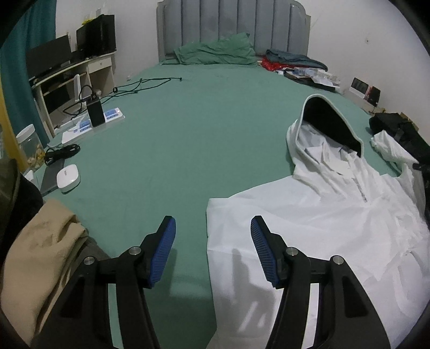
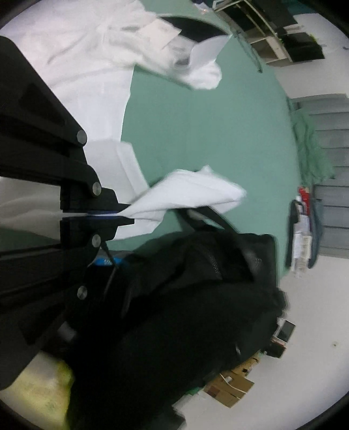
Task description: Fold large clothes
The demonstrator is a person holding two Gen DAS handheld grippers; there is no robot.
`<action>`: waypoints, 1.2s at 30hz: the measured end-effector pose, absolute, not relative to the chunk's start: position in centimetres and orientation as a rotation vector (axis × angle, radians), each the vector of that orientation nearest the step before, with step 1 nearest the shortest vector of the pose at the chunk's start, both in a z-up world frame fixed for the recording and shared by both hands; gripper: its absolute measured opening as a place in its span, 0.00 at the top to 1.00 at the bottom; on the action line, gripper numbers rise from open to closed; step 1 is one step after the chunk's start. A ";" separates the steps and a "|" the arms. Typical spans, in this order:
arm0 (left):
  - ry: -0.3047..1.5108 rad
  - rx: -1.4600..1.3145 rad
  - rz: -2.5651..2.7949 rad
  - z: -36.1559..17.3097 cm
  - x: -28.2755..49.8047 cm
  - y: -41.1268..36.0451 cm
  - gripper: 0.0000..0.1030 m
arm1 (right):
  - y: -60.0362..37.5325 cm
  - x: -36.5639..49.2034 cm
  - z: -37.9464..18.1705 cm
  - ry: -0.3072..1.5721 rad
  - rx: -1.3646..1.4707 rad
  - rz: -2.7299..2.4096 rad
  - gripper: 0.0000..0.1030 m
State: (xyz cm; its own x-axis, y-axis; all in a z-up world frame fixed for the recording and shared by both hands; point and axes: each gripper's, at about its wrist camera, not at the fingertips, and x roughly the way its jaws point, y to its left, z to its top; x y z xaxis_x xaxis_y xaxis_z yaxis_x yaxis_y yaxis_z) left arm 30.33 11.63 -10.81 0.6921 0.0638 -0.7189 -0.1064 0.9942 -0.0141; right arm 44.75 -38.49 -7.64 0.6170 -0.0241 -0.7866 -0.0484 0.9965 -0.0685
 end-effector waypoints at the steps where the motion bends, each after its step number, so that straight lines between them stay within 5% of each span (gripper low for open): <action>1: 0.801 -0.057 0.095 -10.6 30.3 11.7 0.40 | -38.2 44.1 -6.7 0.893 -0.086 0.016 1.00; 12: 0.895 -0.077 -0.023 -8.5 29.8 11.3 0.40 | -25.8 36.2 -0.5 0.830 -0.091 0.125 1.00; 27: 0.944 -0.213 -0.059 -7.8 29.3 15.1 0.40 | -9.6 27.3 -14.7 1.124 -0.126 0.435 0.98; 30: 0.948 -0.232 -0.026 -8.0 29.7 16.0 0.40 | -10.2 27.0 -14.4 1.131 -0.098 0.448 0.80; 32: 0.944 -0.258 -0.019 -7.8 30.0 16.5 0.40 | -11.3 27.2 -13.0 1.096 -0.083 0.430 0.55; 36: 0.918 -0.265 0.010 -7.4 30.2 17.1 0.40 | -14.8 29.7 -9.4 0.991 -0.063 0.334 0.49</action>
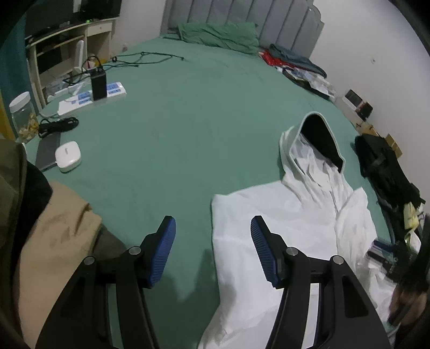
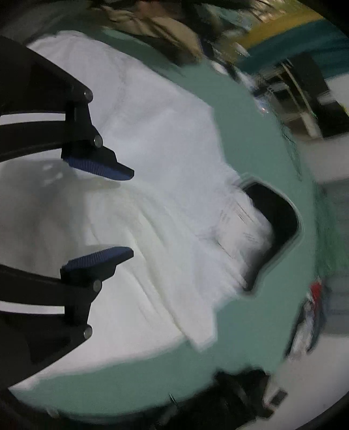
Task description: Fold large clothes
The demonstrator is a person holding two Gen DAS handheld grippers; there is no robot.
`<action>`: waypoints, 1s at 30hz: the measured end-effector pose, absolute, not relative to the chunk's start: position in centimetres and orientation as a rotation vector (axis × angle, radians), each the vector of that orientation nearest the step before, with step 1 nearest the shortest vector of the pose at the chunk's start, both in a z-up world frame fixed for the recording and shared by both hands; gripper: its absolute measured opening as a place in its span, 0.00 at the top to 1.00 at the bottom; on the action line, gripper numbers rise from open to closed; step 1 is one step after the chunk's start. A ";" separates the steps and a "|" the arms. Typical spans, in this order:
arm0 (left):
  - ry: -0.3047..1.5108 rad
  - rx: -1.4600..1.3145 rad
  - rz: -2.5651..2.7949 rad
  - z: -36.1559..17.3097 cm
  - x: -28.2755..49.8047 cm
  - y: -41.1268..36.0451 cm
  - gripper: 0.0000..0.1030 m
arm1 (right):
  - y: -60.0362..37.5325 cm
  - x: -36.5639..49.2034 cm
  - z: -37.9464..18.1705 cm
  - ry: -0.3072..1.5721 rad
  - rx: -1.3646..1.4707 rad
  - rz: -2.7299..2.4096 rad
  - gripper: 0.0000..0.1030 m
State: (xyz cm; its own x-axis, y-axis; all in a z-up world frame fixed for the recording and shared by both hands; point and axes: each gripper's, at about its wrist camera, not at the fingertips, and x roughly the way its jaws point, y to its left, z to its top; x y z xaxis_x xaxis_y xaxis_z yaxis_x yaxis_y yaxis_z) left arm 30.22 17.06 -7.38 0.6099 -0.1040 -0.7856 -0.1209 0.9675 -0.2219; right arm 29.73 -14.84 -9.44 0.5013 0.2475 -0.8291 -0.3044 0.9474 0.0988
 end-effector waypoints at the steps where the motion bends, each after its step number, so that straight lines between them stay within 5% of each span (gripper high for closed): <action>1: 0.917 -0.266 0.015 -7.4 30.2 17.1 0.40 | -16.0 30.8 -9.1 0.980 -0.046 0.297 0.49; 15: 0.937 -0.241 0.083 -8.7 30.8 18.2 0.40 | -22.0 41.2 -14.2 1.047 0.120 0.142 0.50; 17: 0.948 -0.239 0.078 -9.0 30.9 18.1 0.40 | -21.4 41.1 -14.0 1.018 0.089 0.174 0.95; 30: 0.907 -0.266 0.077 -7.6 29.4 19.7 0.40 | -9.7 36.5 0.6 0.673 -0.155 0.297 0.95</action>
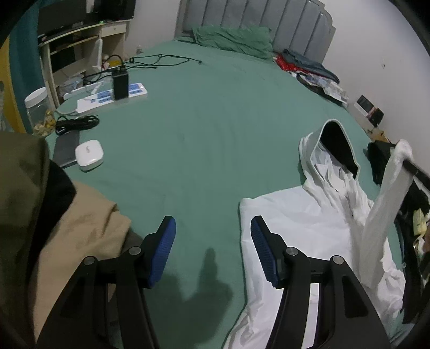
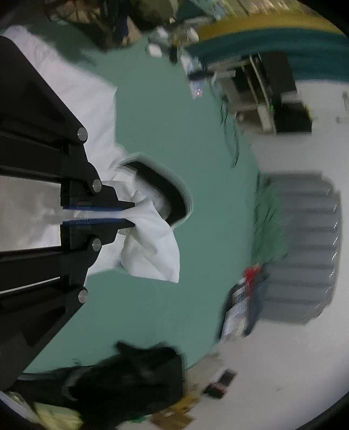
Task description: Fold large clothes
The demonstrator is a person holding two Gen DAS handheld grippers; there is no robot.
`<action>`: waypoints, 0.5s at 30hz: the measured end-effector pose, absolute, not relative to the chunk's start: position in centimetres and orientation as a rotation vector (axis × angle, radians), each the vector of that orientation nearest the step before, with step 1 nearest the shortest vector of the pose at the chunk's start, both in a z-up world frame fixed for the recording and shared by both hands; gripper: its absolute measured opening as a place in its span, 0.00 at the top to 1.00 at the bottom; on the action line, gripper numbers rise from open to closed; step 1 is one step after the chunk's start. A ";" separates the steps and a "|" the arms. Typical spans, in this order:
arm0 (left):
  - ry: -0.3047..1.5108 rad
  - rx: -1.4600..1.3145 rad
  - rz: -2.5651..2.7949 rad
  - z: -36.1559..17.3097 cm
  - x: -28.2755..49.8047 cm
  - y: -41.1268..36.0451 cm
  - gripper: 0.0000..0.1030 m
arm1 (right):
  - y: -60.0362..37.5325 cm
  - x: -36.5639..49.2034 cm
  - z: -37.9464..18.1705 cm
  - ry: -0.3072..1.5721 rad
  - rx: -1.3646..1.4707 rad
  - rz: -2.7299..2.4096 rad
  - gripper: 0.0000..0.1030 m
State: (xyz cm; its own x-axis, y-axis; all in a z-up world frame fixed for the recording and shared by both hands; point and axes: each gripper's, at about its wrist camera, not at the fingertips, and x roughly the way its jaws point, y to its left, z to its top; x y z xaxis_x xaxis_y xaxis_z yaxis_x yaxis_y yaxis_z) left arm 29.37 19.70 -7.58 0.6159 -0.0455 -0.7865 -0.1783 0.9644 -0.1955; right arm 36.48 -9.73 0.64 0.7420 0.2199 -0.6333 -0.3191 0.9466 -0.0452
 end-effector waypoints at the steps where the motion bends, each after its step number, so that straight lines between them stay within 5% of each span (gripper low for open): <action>1: 0.903 -0.272 0.080 -7.5 29.2 20.0 0.40 | -8.2 36.1 1.5 0.657 -0.171 0.317 0.95; 10: 0.847 -0.315 0.126 -6.7 28.5 22.0 0.40 | 3.9 32.4 -0.3 0.655 -0.352 0.542 0.91; 12: 0.847 -0.347 0.134 -6.8 28.6 22.6 0.40 | 5.8 31.9 -2.9 0.734 -0.378 0.673 0.81; 14: 0.841 -0.369 0.131 -6.8 28.6 22.9 0.40 | 7.0 31.1 -5.1 0.808 -0.404 0.757 0.51; 15: 0.837 -0.381 0.126 -6.8 28.7 23.1 0.40 | 7.0 30.5 -5.6 0.814 -0.419 0.767 0.48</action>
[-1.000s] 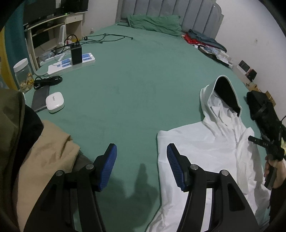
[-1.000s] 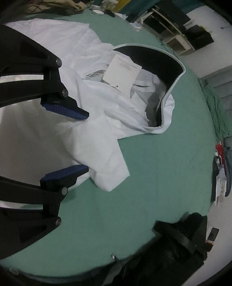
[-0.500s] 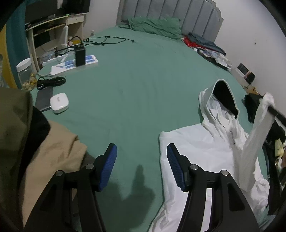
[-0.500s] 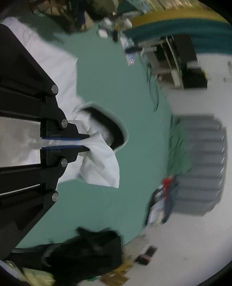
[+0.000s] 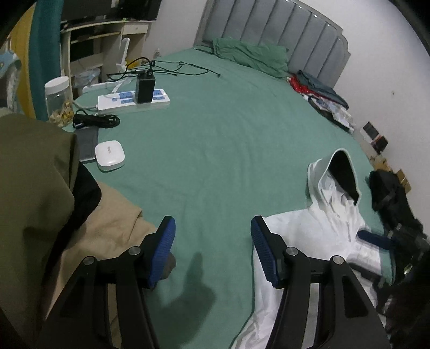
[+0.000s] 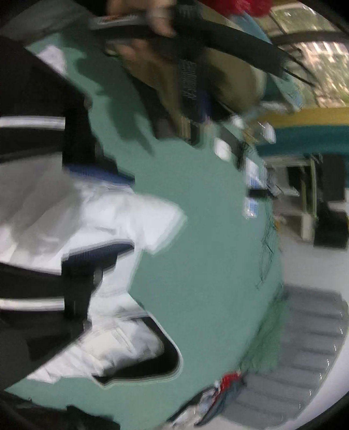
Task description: Fold large clothes
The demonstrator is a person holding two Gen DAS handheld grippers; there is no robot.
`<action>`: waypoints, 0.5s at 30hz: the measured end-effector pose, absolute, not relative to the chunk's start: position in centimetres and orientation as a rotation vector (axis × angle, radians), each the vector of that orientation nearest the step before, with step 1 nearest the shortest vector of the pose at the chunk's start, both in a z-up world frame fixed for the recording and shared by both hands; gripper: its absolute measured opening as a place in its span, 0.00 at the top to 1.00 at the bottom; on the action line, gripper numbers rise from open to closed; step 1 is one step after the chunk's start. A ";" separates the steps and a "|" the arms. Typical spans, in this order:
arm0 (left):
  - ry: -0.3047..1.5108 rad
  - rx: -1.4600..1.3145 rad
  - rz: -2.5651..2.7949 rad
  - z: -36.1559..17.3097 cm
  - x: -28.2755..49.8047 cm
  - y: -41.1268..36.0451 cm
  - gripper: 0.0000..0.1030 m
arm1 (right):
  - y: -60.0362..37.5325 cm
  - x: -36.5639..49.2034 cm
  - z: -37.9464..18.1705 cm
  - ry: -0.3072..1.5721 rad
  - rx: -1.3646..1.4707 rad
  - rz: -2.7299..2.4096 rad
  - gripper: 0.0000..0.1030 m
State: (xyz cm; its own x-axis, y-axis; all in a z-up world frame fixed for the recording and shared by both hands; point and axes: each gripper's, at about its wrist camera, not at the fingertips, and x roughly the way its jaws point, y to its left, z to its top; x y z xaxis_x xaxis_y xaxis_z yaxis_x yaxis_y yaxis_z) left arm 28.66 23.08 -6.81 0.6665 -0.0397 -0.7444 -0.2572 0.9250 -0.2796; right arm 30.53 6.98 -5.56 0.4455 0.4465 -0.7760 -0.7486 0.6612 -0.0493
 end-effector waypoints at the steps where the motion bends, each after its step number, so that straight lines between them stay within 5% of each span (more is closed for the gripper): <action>1: 0.833 -0.391 0.121 -6.8 28.7 23.1 0.40 | 6.7 30.0 -5.9 0.807 -0.438 0.767 0.48; 15: 0.966 -0.326 -0.039 -12.6 33.3 16.2 0.40 | -16.0 35.6 -5.7 0.874 -0.320 0.235 0.47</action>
